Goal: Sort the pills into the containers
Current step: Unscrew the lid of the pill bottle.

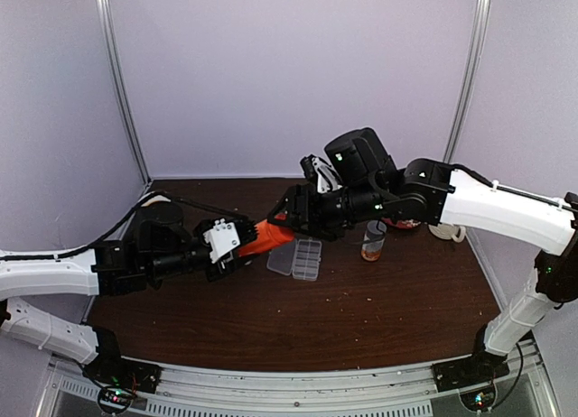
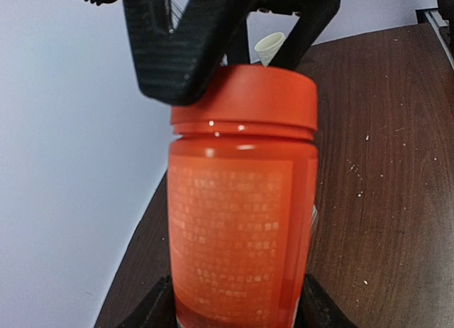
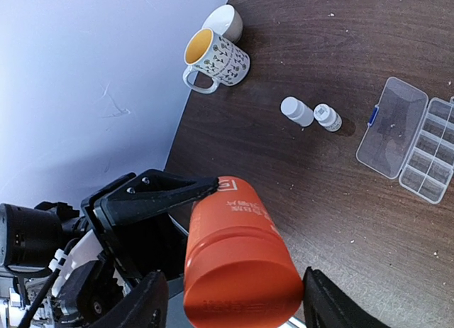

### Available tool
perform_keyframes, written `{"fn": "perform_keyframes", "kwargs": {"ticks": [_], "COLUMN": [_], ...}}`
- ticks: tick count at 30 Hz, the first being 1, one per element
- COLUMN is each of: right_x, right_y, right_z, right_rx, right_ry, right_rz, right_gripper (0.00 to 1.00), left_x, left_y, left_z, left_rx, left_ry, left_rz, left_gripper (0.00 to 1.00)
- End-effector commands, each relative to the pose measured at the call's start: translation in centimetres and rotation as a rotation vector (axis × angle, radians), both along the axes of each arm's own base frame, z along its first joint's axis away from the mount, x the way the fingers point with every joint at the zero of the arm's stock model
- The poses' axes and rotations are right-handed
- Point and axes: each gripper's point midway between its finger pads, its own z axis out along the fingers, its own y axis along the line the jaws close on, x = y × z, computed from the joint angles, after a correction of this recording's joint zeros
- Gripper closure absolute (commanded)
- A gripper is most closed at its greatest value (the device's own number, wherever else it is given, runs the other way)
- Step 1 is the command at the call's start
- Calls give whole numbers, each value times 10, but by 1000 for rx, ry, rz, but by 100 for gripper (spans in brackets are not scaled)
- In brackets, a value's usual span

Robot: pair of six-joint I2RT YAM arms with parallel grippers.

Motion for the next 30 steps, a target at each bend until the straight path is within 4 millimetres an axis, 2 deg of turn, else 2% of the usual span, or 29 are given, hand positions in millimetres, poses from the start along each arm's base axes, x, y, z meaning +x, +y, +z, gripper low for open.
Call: {"fn": "perform_keyframes", "kwargs": {"ticks": [1,8,9,12,14,19,25,30], "right_x": [0,-5,-5,-9,-12,-15,-15,-37], "right_y": [12,14,14,14,15,12,7,13], "right_z": [5,1,1,-5,-9,-13,-8,4], "right_rx": [60,64,61,48,38,32,20,38], "right_ry": [10,8,7,15,25,21,-30,-145], "right_rz": [33,78,81,110,130,142,161,368], "right_gripper": [37,39,37,24,23,36,48,53], "left_x": [2,2,2,3,3,3,0,-30], "left_y": [-6,-7,-7,-7,-7,-7,-8,-20], "left_z": [31,30,30,30,29,27,26,25], "left_rx": [-85,-85,-87,-86,-82,-81,-88,-111], "left_ry": [-68,-62,-62,-60,-59,-52,-27,81], "left_rz": [-3,-2,-1,0,1,2,-11,-173], "left_gripper": [65,66,66,66,66,66,67,70]}}
